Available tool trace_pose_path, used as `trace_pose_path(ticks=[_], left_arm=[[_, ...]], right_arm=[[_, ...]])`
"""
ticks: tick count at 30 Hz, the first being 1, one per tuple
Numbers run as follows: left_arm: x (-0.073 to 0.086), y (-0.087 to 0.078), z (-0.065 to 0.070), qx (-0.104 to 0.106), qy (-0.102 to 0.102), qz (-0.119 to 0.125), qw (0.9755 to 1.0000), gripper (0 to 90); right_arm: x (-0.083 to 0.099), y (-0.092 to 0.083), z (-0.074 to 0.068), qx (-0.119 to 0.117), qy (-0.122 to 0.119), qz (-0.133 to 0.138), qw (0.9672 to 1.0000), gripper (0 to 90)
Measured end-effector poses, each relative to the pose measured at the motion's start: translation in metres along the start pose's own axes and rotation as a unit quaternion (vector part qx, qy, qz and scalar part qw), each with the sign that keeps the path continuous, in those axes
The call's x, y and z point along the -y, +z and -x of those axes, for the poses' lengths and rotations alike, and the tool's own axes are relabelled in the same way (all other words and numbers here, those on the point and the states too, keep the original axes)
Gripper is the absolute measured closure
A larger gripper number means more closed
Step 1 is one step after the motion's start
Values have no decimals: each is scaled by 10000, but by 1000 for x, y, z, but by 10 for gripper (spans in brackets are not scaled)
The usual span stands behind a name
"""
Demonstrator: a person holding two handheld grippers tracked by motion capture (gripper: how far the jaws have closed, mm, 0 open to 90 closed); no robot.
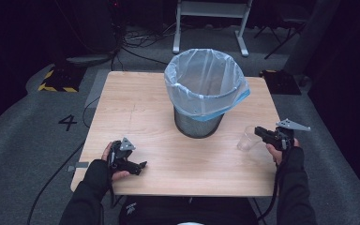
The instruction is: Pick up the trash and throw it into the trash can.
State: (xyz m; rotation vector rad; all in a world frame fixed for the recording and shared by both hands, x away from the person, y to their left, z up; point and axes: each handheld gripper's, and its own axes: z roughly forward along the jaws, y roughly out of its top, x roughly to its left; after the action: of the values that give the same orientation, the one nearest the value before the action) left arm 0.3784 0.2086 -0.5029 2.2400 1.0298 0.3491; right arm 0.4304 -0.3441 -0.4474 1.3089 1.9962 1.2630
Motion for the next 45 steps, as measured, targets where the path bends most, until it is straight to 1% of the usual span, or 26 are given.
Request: trace_pose_path(ticks=[2, 5, 9, 12, 19, 21, 22, 23, 24, 25, 26, 27, 28, 29, 30, 31, 32, 33, 34, 35, 36, 37, 38, 39, 40, 45], left_arm=[[0, 0, 0, -10, -8, 1, 10000, 2], [0, 0, 0, -11, -5, 1, 10000, 2], [0, 0, 0, -12, 0, 5, 10000, 2], [0, 0, 0, -13, -8, 0, 10000, 2], [0, 0, 0, -11, -1, 5, 10000, 2], [0, 0, 0, -11, -2, 6, 10000, 2], [0, 0, 0, -10, 1, 6, 10000, 2], [0, 0, 0, -10, 1, 6, 10000, 2], [0, 0, 0, -10, 0, 5, 10000, 2], [0, 0, 0, -10, 0, 5, 10000, 2], [0, 0, 0, -11, -6, 2, 10000, 2], [0, 0, 0, -11, -6, 2, 10000, 2], [0, 0, 0, -10, -8, 1, 10000, 2], [0, 0, 0, -10, -8, 1, 10000, 2], [0, 0, 0, -11, -1, 4, 10000, 2], [0, 0, 0, -11, -1, 4, 10000, 2], [0, 0, 0, -10, -9, 1, 10000, 2], [0, 0, 0, -10, -9, 1, 10000, 2], [0, 0, 0, -10, 1, 5, 10000, 2], [0, 0, 0, -10, 1, 5, 10000, 2], [0, 0, 0, -10, -7, 0, 10000, 2], [0, 0, 0, -10, -7, 0, 10000, 2], [0, 0, 0, -11, -4, 2, 10000, 2], [0, 0, 0, -11, -4, 2, 10000, 2], [0, 0, 0, -11, -9, -1, 10000, 2], [0, 0, 0, -11, -5, 2, 10000, 2]], right_arm=[[0, -2, 0, -37, 42, 116, 9999, 815], [-1, -3, 1, -77, 31, 179, 9998, 817], [-3, -8, -1, -48, -15, 280, 9996, 817], [-8, -12, -2, 23, -46, 439, 9990, 817], [-16, -16, -2, 53, -83, 567, 9983, 820], [-22, -19, -4, 55, -109, 638, 9979, 820], [-30, -24, -5, 50, -191, 757, 9969, 820], [-30, -24, -5, 50, -191, 757, 9969, 820], [-38, -29, -7, 27, -245, 795, 9965, 820], [-38, -29, -7, 27, -245, 795, 9965, 820], [-47, -33, -9, -2, -285, 900, 9955, 820], [-47, -33, -9, -2, -285, 900, 9955, 820], [-54, -37, -12, -4, -315, 977, 9947, 820], [-54, -37, -12, -4, -315, 977, 9947, 820], [-62, -41, -14, -19, -375, 1061, 9936, 820], [-62, -41, -14, -19, -375, 1061, 9936, 820], [-68, -44, -16, 12, -412, 1100, 9931, 820], [-68, -44, -16, 12, -412, 1100, 9931, 820], [-74, -47, -18, 31, -440, 1149, 9924, 820], [-74, -47, -18, 31, -440, 1149, 9924, 820], [-81, -50, -20, 13, -451, 1227, 9914, 820], [-81, -50, -20, 13, -451, 1227, 9914, 820], [-87, -52, -23, 29, -481, 1264, 9908, 820], [-87, -52, -23, 29, -481, 1264, 9908, 820], [-93, -54, -25, 25, -600, 1308, 9896, 819], [-103, -61, -28, 28, -561, 1428, 9882, 820]])
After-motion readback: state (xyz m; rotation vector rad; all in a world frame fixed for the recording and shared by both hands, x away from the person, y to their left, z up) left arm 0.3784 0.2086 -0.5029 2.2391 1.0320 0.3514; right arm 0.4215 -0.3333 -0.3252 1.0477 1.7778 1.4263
